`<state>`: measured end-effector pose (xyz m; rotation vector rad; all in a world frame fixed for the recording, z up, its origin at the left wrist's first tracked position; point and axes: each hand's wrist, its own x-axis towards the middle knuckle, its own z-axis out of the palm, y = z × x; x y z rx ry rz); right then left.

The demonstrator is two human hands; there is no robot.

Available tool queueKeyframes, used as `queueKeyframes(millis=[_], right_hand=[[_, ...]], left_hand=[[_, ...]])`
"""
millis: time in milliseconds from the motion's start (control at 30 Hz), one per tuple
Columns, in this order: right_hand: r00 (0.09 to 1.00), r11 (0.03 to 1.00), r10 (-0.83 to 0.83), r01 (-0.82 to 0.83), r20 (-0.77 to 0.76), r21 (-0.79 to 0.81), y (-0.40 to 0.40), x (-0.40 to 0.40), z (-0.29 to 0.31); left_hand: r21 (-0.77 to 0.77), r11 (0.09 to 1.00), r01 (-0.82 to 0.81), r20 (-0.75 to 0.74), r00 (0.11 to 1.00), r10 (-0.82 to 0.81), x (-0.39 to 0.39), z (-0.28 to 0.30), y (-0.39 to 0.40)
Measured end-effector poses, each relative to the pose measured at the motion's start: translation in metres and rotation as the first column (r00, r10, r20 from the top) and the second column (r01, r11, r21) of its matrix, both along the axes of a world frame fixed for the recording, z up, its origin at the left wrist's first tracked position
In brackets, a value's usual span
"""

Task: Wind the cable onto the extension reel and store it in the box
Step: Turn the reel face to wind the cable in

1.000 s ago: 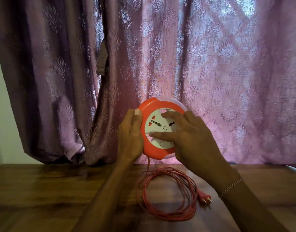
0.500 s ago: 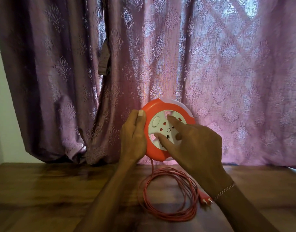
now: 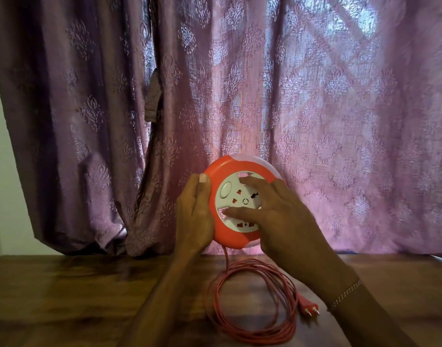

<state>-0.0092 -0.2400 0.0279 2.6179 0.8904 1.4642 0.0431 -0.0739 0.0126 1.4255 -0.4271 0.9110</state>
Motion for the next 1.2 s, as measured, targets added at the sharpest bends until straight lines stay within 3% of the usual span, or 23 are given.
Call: queueKeyframes(millis=[167,433,667,767,867,967,1067,1200], right_hand=[[0.998,0.997,-0.044,0.041,0.053,0.062,0.002,-0.002,-0.001],[0.999,0.968,-0.052,0.053,-0.007,0.244,0.007,-0.006,-0.007],[0.985,0.910,-0.175,0.161,0.002,0.381,0.013,-0.005,-0.011],[0.991,0.876,-0.130,0.132,-0.036,0.464,0.014,-0.009,-0.006],[0.996,0.891,-0.084,0.093,-0.042,0.445,0.012,-0.013,-0.003],[0.997,0.912,0.000,-0.031,0.077,0.409,0.007,-0.015,0.002],[0.984,0.955,0.100,-0.137,0.150,0.263,-0.002,-0.013,0.006],[0.995,0.988,0.097,-0.092,-0.037,0.127,-0.002,-0.012,0.005]], left_hand=[[0.015,1.000,-0.006,0.000,1.000,0.006,0.000,0.000,-0.001],[0.034,0.999,-0.041,0.020,0.999,0.041,-0.002,0.000,-0.003],[0.050,0.997,-0.056,0.030,0.998,0.054,-0.003,0.000,-0.005],[0.047,0.997,-0.053,0.011,0.999,0.053,-0.003,0.001,-0.005],[0.035,0.999,-0.041,-0.002,0.999,0.041,-0.003,0.001,-0.005],[0.014,1.000,-0.023,-0.026,0.999,0.023,-0.002,0.001,-0.002],[-0.012,1.000,-0.007,-0.048,0.999,0.006,-0.001,0.001,0.000],[-0.025,1.000,0.007,-0.053,0.999,-0.008,-0.002,0.003,-0.001]])
